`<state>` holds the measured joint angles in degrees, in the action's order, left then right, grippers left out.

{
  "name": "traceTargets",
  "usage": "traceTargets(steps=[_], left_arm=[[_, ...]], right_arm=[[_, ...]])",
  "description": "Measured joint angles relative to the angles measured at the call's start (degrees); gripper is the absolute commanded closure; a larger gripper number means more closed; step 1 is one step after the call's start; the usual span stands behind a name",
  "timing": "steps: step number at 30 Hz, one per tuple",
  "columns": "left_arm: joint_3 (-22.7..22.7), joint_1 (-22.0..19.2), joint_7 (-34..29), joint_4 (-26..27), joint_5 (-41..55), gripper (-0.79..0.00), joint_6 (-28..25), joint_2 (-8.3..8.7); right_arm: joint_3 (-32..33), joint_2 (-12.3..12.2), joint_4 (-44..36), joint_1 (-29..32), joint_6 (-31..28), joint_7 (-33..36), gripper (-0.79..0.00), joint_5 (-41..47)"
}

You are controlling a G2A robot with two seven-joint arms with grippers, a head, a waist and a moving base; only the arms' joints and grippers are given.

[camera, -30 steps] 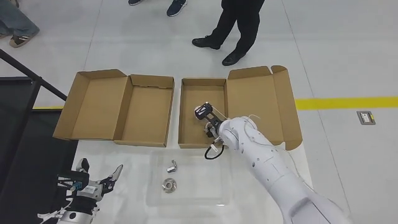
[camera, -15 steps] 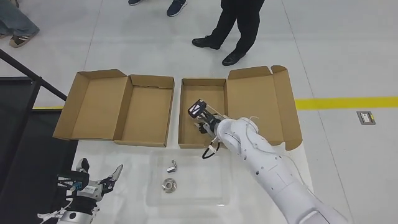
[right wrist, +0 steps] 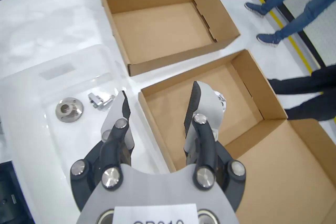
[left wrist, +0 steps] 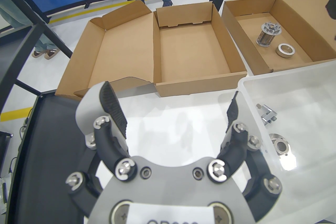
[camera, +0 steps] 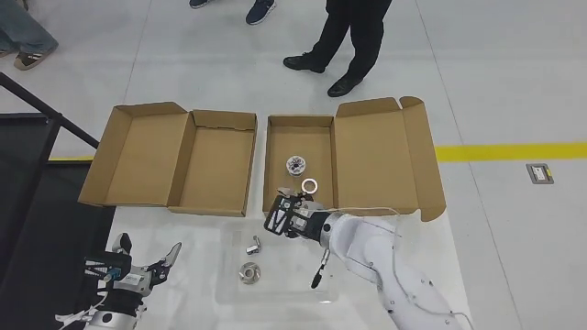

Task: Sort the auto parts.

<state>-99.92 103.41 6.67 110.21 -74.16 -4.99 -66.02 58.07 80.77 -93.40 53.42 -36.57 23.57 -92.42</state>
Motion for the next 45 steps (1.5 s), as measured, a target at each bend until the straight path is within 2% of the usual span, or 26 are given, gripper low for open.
traceTargets(steps=[1,2,6,19,23,28,31,37,38,43,45], left_arm=[[0.0,0.0,0.0,0.0,0.0,-0.785,0.0,0.0],[0.0,0.0,0.0,0.0,0.0,-0.785,0.0,0.0],[0.0,0.0,0.0,0.0,0.0,-0.785,0.0,0.0],[0.0,0.0,0.0,0.0,0.0,-0.785,0.0,0.0],[0.07,-0.06,-0.01,0.09,-0.23,-0.785,-0.16,0.01],[0.2,-0.74,-1.39,2.65,-6.78,-0.785,-2.89,0.37],[-1.04,-1.14,-4.01,5.16,-11.51,-0.785,-8.28,0.96],[-4.32,-4.06,-12.21,10.72,-15.92,-0.785,-25.56,2.48],[-4.33,-4.8,-13.92,11.34,-15.83,-0.785,-27.18,2.6],[-1.46,-10.17,-25.27,13.89,-13.43,-0.785,-35.51,3.22],[0.2,-12.47,-29.22,14.09,-13.64,-0.785,-36.19,3.33]], right_arm=[[0.5,-0.51,-1.4,1.39,-2.44,-2.22,-0.776,-1.46],[0.94,-0.9,-2.34,2.51,-3.94,-3.95,-0.785,-2.65],[2.22,-2.18,-4.51,6.22,-6.95,-7.21,-0.785,-9.13],[2.01,-2.16,-4.61,6.22,-6.94,-7.17,-0.785,-8.86],[-0.03,-2.51,-6.06,6.47,-7.67,-12.33,-0.785,-12.57],[1.16,-3.46,-10.64,8.89,-6.13,-16.99,-0.785,-16.76],[1.87,-4.09,-14.97,11.27,-5.71,-18.41,-0.785,-19.07],[7.16,-5.96,-19.07,16.42,-5.57,-25.01,-0.785,-22.93],[8.35,-6.18,-18.89,17.29,-5.24,-25.26,-0.785,-22.84],[14.05,-7.39,-18.35,21.37,-6.0,-28.69,-0.785,-21.39],[15.77,-7.88,-18.49,22.92,-6.39,-30.5,-0.785,-21.82]])
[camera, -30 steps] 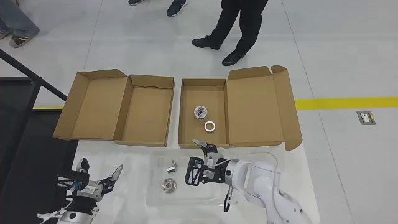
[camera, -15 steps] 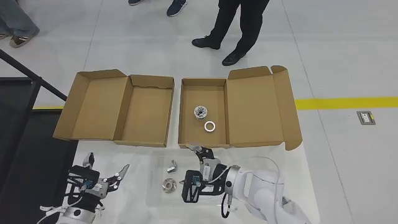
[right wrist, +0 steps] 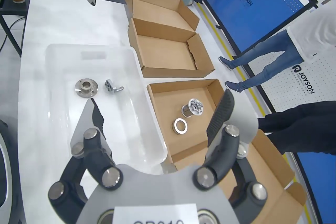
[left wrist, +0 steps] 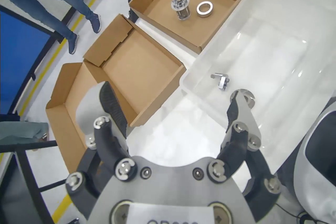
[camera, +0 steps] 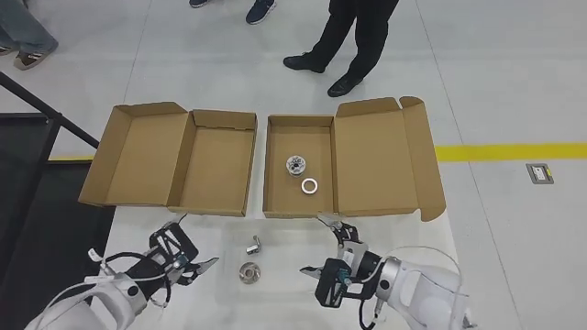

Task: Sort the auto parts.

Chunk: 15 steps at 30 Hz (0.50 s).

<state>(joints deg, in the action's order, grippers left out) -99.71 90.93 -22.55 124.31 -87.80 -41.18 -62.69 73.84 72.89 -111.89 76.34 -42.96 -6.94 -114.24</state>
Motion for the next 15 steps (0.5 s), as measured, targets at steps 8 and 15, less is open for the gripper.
traceTargets(steps=[8,15], left_arm=[[6.6,-7.27,-14.43,-0.4,3.12,-0.785,-2.66,0.15],[6.47,-7.15,-13.54,-0.4,3.07,-0.785,-2.59,0.15]], right_arm=[[5.0,-1.51,-0.86,4.49,-1.7,-6.46,-0.785,-2.08],[4.94,-1.49,-0.84,4.44,-1.65,-6.34,-0.785,-2.04]])
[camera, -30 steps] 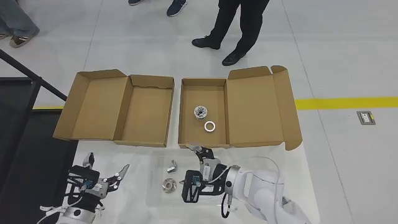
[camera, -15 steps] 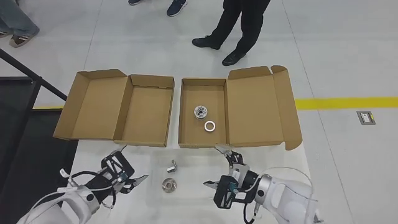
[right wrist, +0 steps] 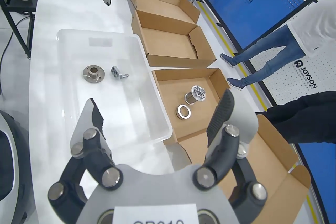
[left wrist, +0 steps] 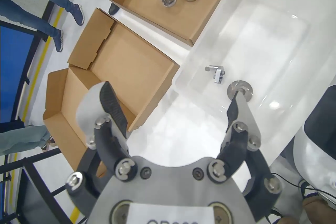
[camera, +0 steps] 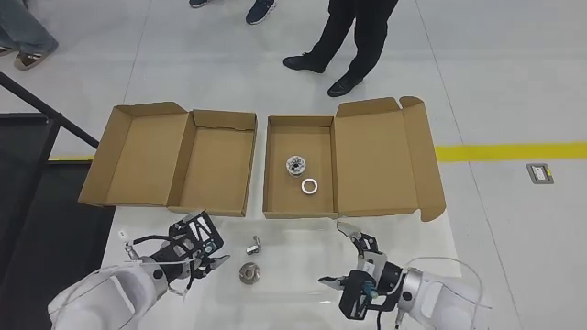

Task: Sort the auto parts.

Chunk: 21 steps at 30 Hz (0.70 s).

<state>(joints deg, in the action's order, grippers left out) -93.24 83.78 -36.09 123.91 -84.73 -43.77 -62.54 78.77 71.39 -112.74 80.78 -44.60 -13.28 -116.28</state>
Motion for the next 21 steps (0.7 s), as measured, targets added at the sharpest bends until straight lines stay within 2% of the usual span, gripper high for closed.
traceTargets(steps=[6,12,14,16,21], left_arm=[[1.33,0.66,-1.58,-0.7,1.63,-0.785,-0.91,0.02],[5.67,-3.11,-14.77,-1.01,8.1,-0.785,-3.7,0.29],[8.11,-4.9,-19.86,-1.56,11.62,-0.785,-3.89,0.36],[11.4,-6.7,-22.93,-2.62,12.95,-0.785,-1.87,0.79],[19.11,-11.86,-27.49,-5.9,13.94,-0.785,3.01,2.4]], right_arm=[[0.0,0.0,0.0,0.0,0.0,0.0,-0.785,0.0],[0.0,0.0,0.0,0.0,0.0,0.0,-0.785,0.0],[0.0,0.0,0.0,0.0,0.0,0.0,-0.785,0.0],[0.0,0.0,0.0,0.0,0.0,0.0,-0.785,0.0],[0.0,0.0,0.0,0.0,0.0,0.0,-0.785,0.0]])
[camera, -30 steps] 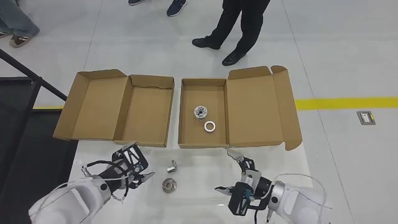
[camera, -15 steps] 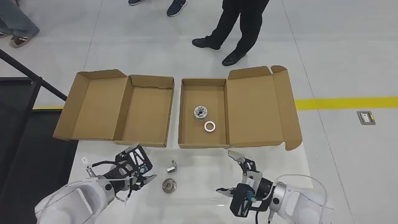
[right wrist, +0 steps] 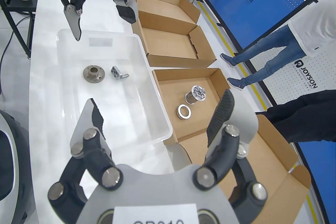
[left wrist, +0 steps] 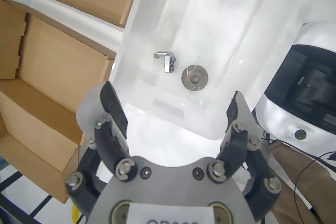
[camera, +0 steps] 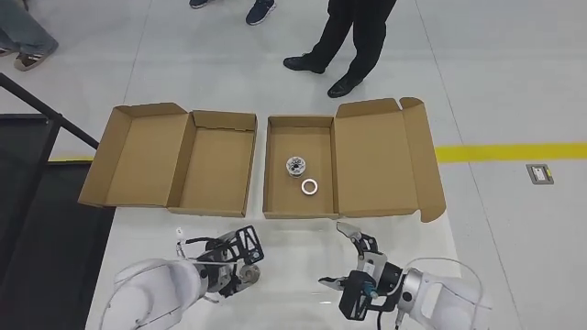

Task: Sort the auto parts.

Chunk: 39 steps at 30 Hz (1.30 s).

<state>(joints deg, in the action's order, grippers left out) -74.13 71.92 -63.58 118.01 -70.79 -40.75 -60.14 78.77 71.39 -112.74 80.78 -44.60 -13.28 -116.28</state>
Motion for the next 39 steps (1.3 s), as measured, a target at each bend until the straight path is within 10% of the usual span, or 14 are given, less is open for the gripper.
traceTargets(steps=[9,21,25,39], left_arm=[[10.23,-9.28,-5.44,-6.85,7.78,-0.785,5.48,2.53],[11.43,-8.76,-3.26,-8.36,5.01,-0.785,6.74,2.47],[14.88,-10.27,-1.21,-11.3,-0.74,-0.545,9.14,1.83],[20.72,-17.18,1.36,-21.24,-2.1,-0.376,11.99,-0.32]], right_arm=[[0.0,0.0,0.0,0.0,0.0,0.0,-0.785,0.0],[0.0,0.0,0.0,0.0,0.0,0.0,-0.785,0.0],[0.0,0.0,0.0,0.0,0.0,0.0,-0.785,0.0],[0.0,0.0,0.0,0.0,0.0,0.0,-0.785,0.0]])
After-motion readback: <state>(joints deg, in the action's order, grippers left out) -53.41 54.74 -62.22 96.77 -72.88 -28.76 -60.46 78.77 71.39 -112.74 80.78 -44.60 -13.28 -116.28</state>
